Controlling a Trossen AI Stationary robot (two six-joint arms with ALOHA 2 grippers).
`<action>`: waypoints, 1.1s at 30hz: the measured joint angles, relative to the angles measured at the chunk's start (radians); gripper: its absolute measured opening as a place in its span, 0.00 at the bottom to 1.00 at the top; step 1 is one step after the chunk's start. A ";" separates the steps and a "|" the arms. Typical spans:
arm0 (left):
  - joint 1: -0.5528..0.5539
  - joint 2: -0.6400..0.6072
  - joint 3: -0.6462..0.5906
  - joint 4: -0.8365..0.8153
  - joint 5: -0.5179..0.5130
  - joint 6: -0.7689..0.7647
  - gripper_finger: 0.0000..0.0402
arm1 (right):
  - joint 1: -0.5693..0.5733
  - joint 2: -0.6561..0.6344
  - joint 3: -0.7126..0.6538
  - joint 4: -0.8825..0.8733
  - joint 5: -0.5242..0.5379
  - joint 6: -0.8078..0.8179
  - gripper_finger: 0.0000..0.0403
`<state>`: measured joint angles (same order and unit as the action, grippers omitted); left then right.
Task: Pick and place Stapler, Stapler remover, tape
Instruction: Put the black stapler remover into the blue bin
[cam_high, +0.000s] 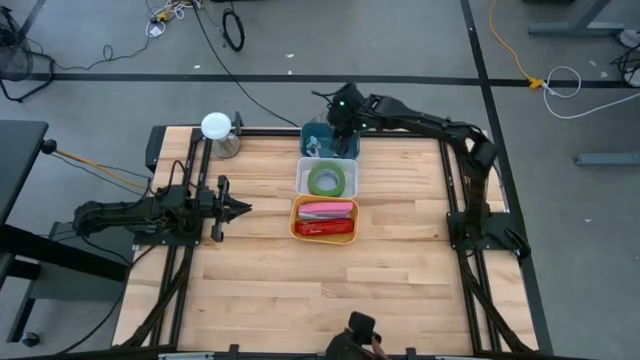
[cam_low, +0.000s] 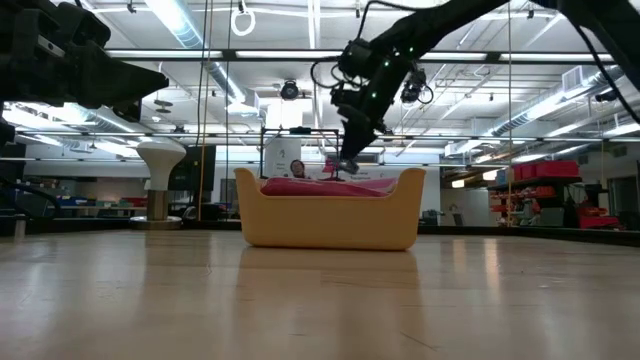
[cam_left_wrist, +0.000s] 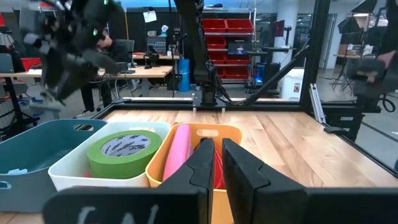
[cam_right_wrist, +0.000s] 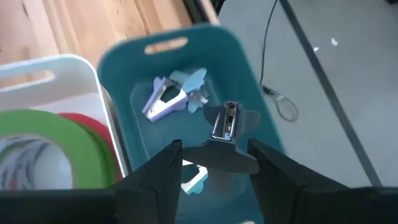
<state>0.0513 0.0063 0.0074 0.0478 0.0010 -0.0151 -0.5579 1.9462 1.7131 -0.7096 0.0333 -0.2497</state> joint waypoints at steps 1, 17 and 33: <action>0.000 0.000 0.000 0.000 0.000 0.000 0.09 | 0.000 0.014 0.000 0.000 0.000 -0.001 0.42; 0.000 0.000 0.000 0.000 0.000 0.000 0.09 | -0.012 0.159 -0.001 0.035 0.014 -0.003 0.42; 0.000 0.000 0.000 0.000 0.000 0.000 0.09 | -0.047 0.164 -0.001 0.048 0.010 -0.003 0.42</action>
<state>0.0510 0.0063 0.0073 0.0478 0.0010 -0.0151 -0.6044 2.1101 1.7119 -0.6611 0.0433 -0.2523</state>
